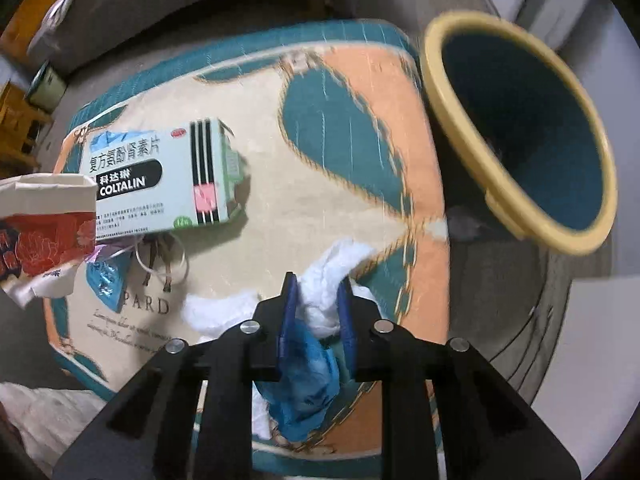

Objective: Collect trash
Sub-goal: 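Carry the tissue with the right gripper while the left carries the paper cup toward the wastebasket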

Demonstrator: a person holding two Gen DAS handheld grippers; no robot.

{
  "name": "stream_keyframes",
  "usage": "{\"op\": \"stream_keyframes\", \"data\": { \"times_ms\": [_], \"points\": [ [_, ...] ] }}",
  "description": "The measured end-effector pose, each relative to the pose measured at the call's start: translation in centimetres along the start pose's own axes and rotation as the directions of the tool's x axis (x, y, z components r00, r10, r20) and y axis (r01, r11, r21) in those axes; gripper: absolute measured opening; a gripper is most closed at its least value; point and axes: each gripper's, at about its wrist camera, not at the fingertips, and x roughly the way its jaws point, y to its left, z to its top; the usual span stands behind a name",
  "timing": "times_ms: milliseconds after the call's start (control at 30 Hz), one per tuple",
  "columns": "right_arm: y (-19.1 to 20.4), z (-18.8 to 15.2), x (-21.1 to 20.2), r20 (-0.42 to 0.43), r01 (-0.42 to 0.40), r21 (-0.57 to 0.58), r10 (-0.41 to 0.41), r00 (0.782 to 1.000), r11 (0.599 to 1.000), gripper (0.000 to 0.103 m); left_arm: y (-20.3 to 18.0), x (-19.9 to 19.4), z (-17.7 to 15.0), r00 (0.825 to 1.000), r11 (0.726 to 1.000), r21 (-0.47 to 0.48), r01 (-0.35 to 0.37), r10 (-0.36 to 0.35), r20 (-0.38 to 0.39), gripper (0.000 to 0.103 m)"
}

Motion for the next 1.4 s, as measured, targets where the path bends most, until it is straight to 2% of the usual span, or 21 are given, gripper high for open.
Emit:
{"op": "stream_keyframes", "data": {
  "times_ms": [67,100,233,367,667,833,1167,1400],
  "points": [
    [0.1,0.4,-1.0,0.041,-0.020,0.008,0.020,0.999,1.000,0.005,0.1,-0.3,0.2,1.000,1.000,0.000,-0.002,0.002,0.020,0.008],
    [0.1,0.6,-1.7,0.066,-0.035,0.017,0.034,0.997,0.999,0.000,0.1,-0.5,0.3,1.000,1.000,-0.001,-0.005,0.005,0.030,0.008],
    [-0.3,1.5,-4.9,0.169,-0.070,0.023,0.066,0.983,0.997,0.000,0.5,-1.5,1.1,0.996,1.000,-0.010,-0.007,0.008,0.084,0.008],
    [-1.2,2.1,-6.9,0.233,-0.123,0.059,0.106,0.967,0.991,0.000,0.9,-2.0,1.8,0.993,1.000,-0.027,-0.003,0.007,0.119,0.008],
    [-2.7,3.5,-11.0,0.365,-0.120,0.037,0.098,0.926,0.992,0.000,-0.3,-2.9,3.5,0.982,1.000,-0.005,-0.017,0.018,0.189,0.008],
    [-4.0,4.2,-11.9,0.397,-0.109,0.039,0.085,0.914,0.993,0.000,-1.4,-2.5,4.6,0.978,0.999,0.029,-0.024,0.018,0.208,0.008],
    [-7.1,5.2,-13.2,0.439,-0.100,0.038,0.073,0.895,0.994,0.000,-3.9,-1.3,6.2,0.974,0.998,0.065,0.011,-0.026,0.225,0.008],
    [-10.2,5.6,-13.7,0.459,-0.079,0.074,0.036,0.888,0.994,0.000,-6.2,-0.1,6.8,0.978,0.995,0.095,0.020,-0.039,0.207,0.008]
  ]
}}
